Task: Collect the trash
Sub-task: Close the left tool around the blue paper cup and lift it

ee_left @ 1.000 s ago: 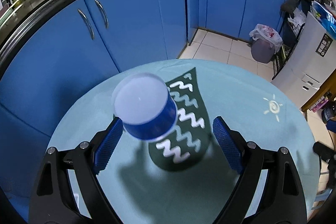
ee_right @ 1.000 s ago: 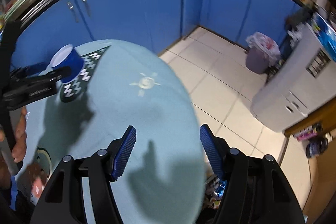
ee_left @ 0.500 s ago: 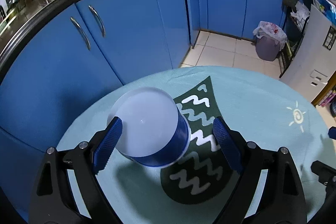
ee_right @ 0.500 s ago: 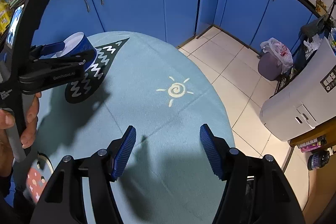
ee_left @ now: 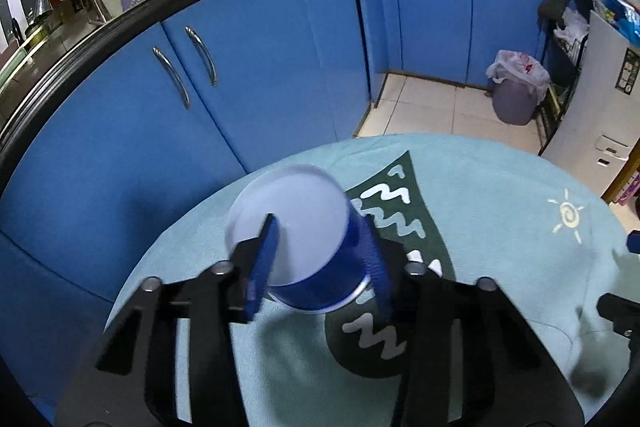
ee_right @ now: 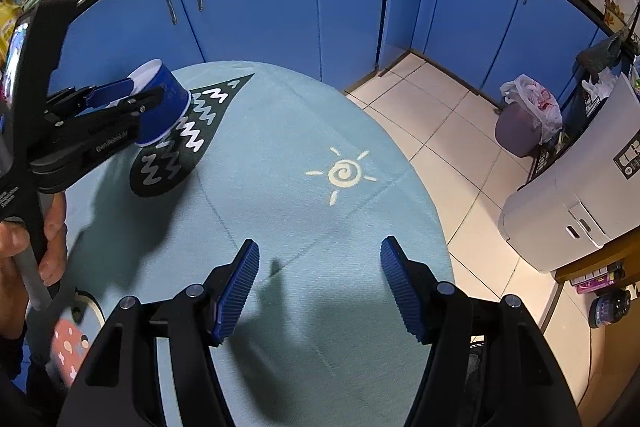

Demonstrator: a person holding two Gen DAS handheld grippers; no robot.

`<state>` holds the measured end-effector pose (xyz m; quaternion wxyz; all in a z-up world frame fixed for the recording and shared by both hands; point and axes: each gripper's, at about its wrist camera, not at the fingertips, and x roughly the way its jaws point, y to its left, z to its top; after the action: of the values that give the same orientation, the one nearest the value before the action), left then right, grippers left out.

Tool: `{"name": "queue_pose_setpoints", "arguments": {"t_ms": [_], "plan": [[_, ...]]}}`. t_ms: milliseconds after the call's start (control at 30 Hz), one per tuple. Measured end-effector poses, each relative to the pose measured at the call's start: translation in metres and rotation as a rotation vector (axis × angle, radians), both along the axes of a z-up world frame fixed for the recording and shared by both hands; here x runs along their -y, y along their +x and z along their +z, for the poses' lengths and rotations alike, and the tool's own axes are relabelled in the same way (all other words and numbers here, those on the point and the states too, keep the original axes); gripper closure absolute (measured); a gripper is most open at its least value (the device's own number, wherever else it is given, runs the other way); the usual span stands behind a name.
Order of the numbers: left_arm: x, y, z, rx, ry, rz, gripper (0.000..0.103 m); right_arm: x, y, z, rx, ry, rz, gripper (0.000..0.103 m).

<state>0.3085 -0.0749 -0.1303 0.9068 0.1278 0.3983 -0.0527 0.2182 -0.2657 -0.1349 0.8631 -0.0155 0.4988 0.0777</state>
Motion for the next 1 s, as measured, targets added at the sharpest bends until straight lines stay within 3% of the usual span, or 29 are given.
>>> {"name": "queue_pose_setpoints", "arguments": {"t_ms": [133,433,633,800,900,967,1000], "plan": [[-0.002,-0.001,0.006,-0.027,-0.047,-0.015,0.084,-0.001,-0.002,0.0,-0.001,-0.001,0.008,0.041],[-0.012,-0.007,0.017,-0.033,-0.101,-0.01,0.099,-0.004,-0.002,0.002,0.005,0.005,0.017,0.041],[-0.019,-0.014,0.029,0.002,-0.106,-0.014,0.102,-0.002,-0.004,0.002,0.006,0.008,0.019,0.041],[-0.024,-0.009,0.031,0.043,-0.051,0.042,0.098,-0.003,-0.003,0.002,0.008,0.007,0.023,0.041],[-0.031,-0.008,0.034,0.065,-0.07,0.041,0.085,-0.004,-0.004,0.001,0.006,0.004,0.028,0.041],[-0.032,-0.009,0.035,0.075,-0.07,0.051,0.035,-0.005,-0.003,0.001,0.005,0.002,0.03,0.041],[-0.035,-0.015,0.039,0.131,-0.073,0.058,0.005,-0.006,-0.002,0.0,0.004,0.002,0.031,0.041]]}}
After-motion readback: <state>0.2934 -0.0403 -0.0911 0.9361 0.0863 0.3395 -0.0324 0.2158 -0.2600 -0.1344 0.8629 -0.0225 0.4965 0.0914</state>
